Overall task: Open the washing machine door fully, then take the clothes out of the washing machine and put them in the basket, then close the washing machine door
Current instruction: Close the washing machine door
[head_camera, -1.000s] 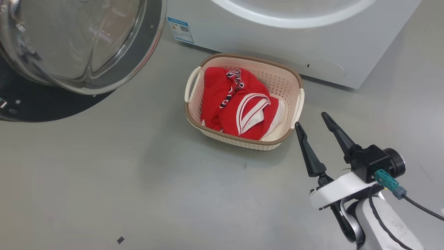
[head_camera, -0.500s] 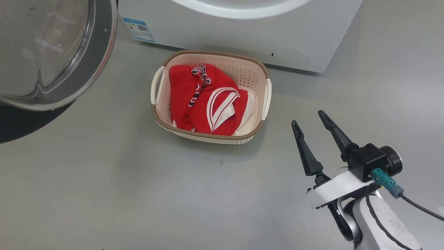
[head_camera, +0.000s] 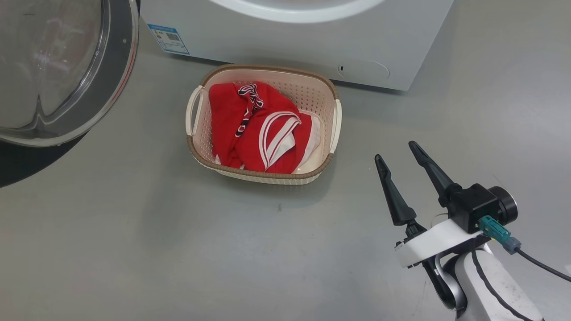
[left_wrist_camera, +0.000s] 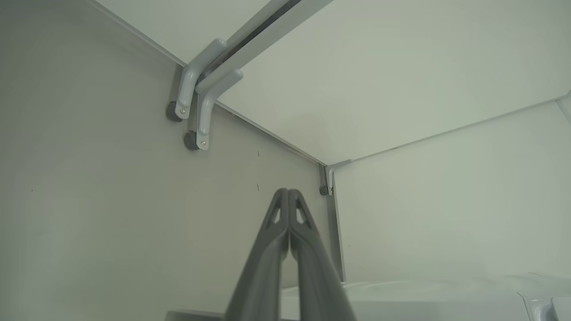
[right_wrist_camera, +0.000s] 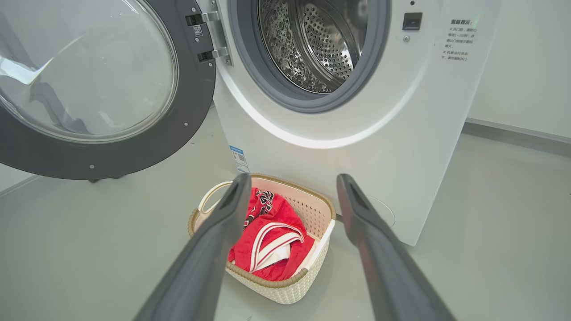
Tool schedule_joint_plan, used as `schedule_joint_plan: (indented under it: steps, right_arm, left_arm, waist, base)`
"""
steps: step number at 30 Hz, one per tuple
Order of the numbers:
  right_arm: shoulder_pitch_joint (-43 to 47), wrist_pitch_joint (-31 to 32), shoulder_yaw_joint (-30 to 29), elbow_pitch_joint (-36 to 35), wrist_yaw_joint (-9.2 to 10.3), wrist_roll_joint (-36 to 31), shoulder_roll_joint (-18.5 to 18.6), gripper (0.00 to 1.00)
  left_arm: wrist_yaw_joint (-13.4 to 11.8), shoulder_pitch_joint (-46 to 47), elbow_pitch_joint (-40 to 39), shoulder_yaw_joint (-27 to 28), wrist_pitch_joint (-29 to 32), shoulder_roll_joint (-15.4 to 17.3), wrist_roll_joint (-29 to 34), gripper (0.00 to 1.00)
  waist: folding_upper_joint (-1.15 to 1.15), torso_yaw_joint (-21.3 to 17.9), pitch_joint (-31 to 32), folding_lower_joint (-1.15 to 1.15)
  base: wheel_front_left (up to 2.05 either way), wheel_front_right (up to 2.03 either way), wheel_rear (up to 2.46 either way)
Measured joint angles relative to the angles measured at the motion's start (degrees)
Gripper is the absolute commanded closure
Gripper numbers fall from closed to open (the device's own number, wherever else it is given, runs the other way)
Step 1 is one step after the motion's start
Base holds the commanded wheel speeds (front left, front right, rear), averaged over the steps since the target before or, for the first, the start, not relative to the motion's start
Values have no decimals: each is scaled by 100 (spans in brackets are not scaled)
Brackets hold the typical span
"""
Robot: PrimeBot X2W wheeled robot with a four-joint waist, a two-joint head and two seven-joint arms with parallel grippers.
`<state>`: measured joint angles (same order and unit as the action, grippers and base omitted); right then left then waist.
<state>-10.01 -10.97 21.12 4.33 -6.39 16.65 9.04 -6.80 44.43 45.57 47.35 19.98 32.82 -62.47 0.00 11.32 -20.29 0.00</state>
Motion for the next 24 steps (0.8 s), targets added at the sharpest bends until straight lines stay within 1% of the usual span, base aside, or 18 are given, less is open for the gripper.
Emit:
schedule_joint_plan:
  steps: [6, 12, 24]
  right_arm:
    - [0, -1, 15, 4, 0, 0, 2, 0]
    - [-1, -2, 45, 21, -1, 0, 2, 0]
    - [-1, -47, 101, 86, -1, 0, 2, 0]
  left_arm:
    - [-3, 142, 278, -201, 521, -104, -26, 100]
    - [-3, 386, 420, -359, 1122, -191, -230, 100]
    - [-3, 438, 649, -506, 1636, -191, -302, 100]
  waist:
    - [0, -7, 9, 0]
    - [0, -2, 30, 0]
    - [0, -11, 103, 0]
  base:
    - [0, 0, 0]
    - [0, 0, 0]
    - [0, 0, 0]
